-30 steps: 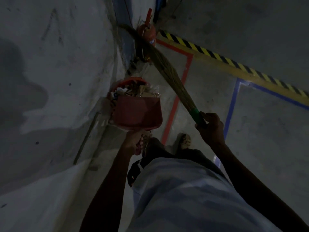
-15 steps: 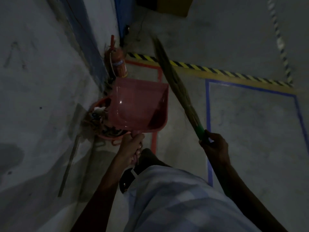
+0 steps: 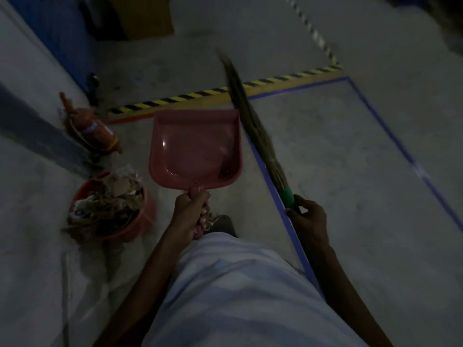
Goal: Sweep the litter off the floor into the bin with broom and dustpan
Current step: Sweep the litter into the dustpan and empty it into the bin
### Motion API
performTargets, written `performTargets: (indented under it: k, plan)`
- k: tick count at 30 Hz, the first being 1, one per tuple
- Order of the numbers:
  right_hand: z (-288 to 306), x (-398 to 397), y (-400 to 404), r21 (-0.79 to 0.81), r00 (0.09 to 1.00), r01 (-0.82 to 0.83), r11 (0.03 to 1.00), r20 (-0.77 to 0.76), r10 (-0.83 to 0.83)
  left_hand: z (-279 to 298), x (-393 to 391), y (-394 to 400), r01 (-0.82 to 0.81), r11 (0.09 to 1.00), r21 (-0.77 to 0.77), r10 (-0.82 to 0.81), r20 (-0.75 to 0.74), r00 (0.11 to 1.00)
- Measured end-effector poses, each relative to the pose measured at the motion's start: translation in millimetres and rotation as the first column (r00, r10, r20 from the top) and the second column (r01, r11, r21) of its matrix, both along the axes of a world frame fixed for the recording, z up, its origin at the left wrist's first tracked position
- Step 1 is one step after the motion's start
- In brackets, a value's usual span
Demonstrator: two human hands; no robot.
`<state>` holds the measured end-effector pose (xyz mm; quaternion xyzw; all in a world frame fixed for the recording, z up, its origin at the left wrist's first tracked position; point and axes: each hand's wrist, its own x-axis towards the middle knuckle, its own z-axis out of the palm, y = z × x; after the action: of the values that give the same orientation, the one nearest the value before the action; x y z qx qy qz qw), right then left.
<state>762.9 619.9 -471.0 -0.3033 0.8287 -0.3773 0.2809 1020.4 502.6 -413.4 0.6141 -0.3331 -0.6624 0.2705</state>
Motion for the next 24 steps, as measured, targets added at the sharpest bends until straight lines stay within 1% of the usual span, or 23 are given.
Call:
performTargets:
  k: [6, 11, 15, 20, 24]
  plan:
    - [3.6, -41.8, 45.6, 0.037, 0.984, 0.166, 0.985, 0.053, -0.168, 4.1, -53.1, -10.3, 0.213, 0.977, -0.006, -0.212, 0.036, 0.977]
    - [-0.6, -70.9, 70.5, 0.081, 0.948, 0.303, 0.950, 0.078, -0.309, -5.4, -114.9, -30.2, 0.328, 0.944, 0.028, -0.328, -0.002, 0.945]
    - [-2.5, -97.5, 75.9, 0.166, 0.904, 0.405, 0.899, 0.077, -0.421, -9.2, -174.6, -50.6, 0.390, 0.920, 0.049, -0.390, -0.010, 0.921]
    - [0.2, -131.6, 69.9, 0.255, 0.853, 0.478, 0.841, 0.095, -0.513, -27.0, -240.1, -87.7, 0.458, 0.886, 0.076, -0.458, -0.018, 0.889]
    - [4.9, -157.7, 61.8, 0.302, 0.821, 0.509, 0.806, 0.112, -0.560, -46.7, -277.1, -112.9, 0.517, 0.849, 0.111, -0.520, -0.009, 0.854]
